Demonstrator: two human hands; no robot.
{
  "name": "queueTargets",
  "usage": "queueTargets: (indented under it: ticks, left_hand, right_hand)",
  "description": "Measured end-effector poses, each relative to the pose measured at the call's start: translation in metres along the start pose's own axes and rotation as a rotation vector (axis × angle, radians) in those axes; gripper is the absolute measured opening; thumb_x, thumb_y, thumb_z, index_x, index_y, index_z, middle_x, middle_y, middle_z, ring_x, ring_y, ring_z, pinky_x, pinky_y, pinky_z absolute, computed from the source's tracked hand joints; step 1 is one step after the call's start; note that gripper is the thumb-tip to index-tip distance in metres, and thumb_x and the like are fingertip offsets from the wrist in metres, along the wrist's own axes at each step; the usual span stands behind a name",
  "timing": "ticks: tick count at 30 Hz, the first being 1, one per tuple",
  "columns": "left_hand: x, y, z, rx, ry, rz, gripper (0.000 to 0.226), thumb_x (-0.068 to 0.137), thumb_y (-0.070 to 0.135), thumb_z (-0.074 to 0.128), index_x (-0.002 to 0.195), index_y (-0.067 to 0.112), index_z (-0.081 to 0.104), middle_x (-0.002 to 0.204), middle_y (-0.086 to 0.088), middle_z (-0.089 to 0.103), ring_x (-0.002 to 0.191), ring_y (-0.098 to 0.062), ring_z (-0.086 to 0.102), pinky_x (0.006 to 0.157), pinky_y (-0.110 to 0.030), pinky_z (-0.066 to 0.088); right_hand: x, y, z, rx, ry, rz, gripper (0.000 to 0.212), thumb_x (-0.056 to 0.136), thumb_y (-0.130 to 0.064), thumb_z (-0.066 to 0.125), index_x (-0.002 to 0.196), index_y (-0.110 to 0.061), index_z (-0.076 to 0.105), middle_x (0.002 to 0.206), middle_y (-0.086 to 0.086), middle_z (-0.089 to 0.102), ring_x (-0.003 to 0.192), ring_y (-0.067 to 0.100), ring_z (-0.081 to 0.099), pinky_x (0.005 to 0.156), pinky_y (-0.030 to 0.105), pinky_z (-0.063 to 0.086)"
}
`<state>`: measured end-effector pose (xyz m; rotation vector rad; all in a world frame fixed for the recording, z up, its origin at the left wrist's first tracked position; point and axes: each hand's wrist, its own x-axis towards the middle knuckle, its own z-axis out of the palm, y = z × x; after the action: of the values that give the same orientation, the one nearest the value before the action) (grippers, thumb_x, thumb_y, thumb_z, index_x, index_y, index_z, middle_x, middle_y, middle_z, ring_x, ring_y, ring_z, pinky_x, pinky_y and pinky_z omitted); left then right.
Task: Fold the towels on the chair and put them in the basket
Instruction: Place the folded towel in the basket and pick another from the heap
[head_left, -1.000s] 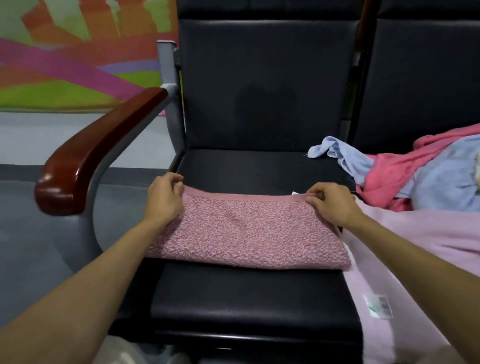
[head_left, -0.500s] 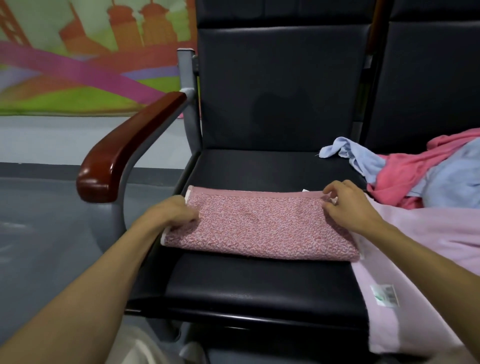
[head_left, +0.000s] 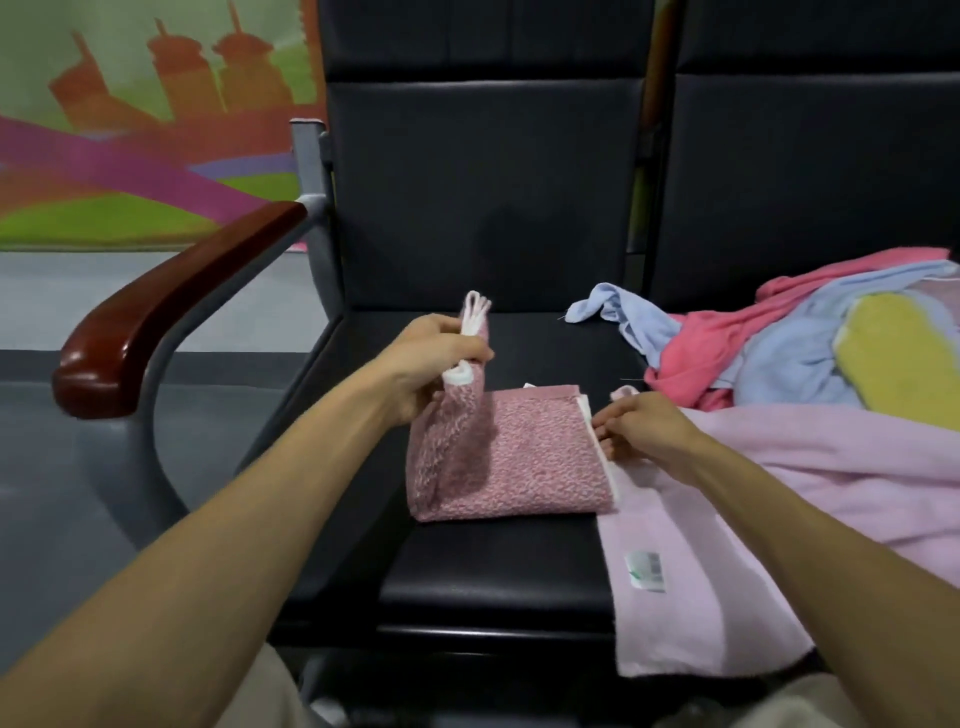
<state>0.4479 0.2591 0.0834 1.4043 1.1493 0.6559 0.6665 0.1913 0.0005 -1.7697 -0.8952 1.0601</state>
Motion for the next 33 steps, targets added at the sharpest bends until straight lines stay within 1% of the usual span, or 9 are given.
queueTargets:
  ticks: [4,10,16,18,20,23,27,30,33]
  left_hand:
    - [0.019,0.010,0.061,0.290,-0.023,0.007,0.019,0.081,0.007,0.061,0.100,0.006,0.062,0.068,-0.008,0.054,0.041,-0.013,0.043,0.039,-0.019,0.026]
    - [0.018,-0.017,0.125,0.782,-0.146,-0.026,0.015,0.088,0.012,0.054,0.074,0.009,0.056,0.058,-0.006,0.058,0.047,-0.017,0.056,0.044,-0.023,0.044]
    - [0.019,-0.027,0.112,0.532,-0.147,-0.037,0.021,0.098,0.016,0.038,0.098,0.005,0.057,0.060,-0.015,0.066,0.047,-0.023,0.065,0.041,-0.026,0.051]
    - [0.023,-0.031,0.086,0.585,-0.052,0.191,0.025,0.096,0.008,0.040,0.107,0.020,0.059,0.076,-0.007,0.069,0.061,-0.013,0.065,0.050,-0.021,0.048]
    - [0.028,-0.044,0.054,0.806,0.011,0.426,0.028,0.092,0.006,0.046,0.105,0.022,0.065,0.099,0.002,0.061,0.089,-0.010,0.060,0.080,-0.023,0.048]
    - [0.031,-0.076,0.014,1.043,-0.057,0.514,0.025,0.090,0.014,0.052,0.109,0.025,0.064,0.117,0.007,0.053,0.114,-0.012,0.050,0.103,-0.033,0.039]
    - [0.026,-0.091,-0.012,1.165,-0.017,0.470,0.035,0.090,0.040,0.048,0.120,0.027,0.059,0.129,0.005,0.054,0.119,-0.015,0.049,0.105,-0.030,0.033]
    - [0.021,-0.088,-0.025,1.259,0.054,0.461,0.033,0.090,0.045,0.045,0.114,0.030,0.062,0.119,0.005,0.058,0.107,-0.015,0.051,0.101,-0.034,0.035]
    - [0.009,-0.091,-0.039,1.206,0.028,0.500,0.043,0.082,0.051,0.035,0.099,0.029,0.068,0.100,0.011,0.062,0.087,-0.009,0.049,0.093,-0.036,0.043]
  right_hand:
    - [0.000,0.000,-0.004,0.055,-0.041,0.017,0.035,0.088,0.022,0.022,0.096,0.012,0.055,0.070,0.019,0.057,0.034,0.012,0.056,0.036,0.021,0.047]
    - [0.006,0.003,-0.012,0.020,-0.061,0.008,0.036,0.086,0.022,0.023,0.080,0.010,0.057,0.067,0.017,0.055,0.039,0.017,0.051,0.040,0.023,0.048]
    - [0.009,0.004,-0.012,-0.049,-0.091,-0.030,0.036,0.089,0.018,0.031,0.071,0.005,0.059,0.066,0.016,0.058,0.046,0.020,0.054,0.047,0.026,0.052]
    - [0.010,0.006,-0.012,-0.259,-0.037,-0.119,0.029,0.089,0.010,0.040,0.076,0.004,0.065,0.075,0.018,0.066,0.057,0.025,0.063,0.064,0.034,0.059]
    - [0.008,0.006,-0.013,-0.601,0.143,-0.336,0.028,0.084,0.006,0.045,0.088,-0.004,0.071,0.091,0.012,0.071,0.083,0.026,0.067,0.083,0.037,0.055]
    - [-0.009,0.000,-0.007,-0.697,0.222,-0.691,0.028,0.082,0.001,0.048,0.087,-0.016,0.070,0.092,0.000,0.067,0.089,0.020,0.062,0.084,0.039,0.050]
    - [-0.032,-0.008,0.017,-0.982,-0.132,-0.800,0.028,0.084,-0.009,0.044,0.089,-0.016,0.071,0.096,-0.002,0.070,0.090,0.018,0.062,0.082,0.037,0.050]
    - [-0.030,-0.010,0.035,-1.247,-0.074,-0.870,0.038,0.084,-0.025,0.032,0.085,-0.015,0.068,0.093,0.001,0.069,0.088,0.023,0.062,0.078,0.034,0.042]
    - [-0.018,-0.014,0.047,-1.261,0.025,-0.799,0.045,0.078,-0.035,0.026,0.084,-0.019,0.068,0.094,-0.002,0.069,0.093,0.020,0.062,0.080,0.032,0.032]
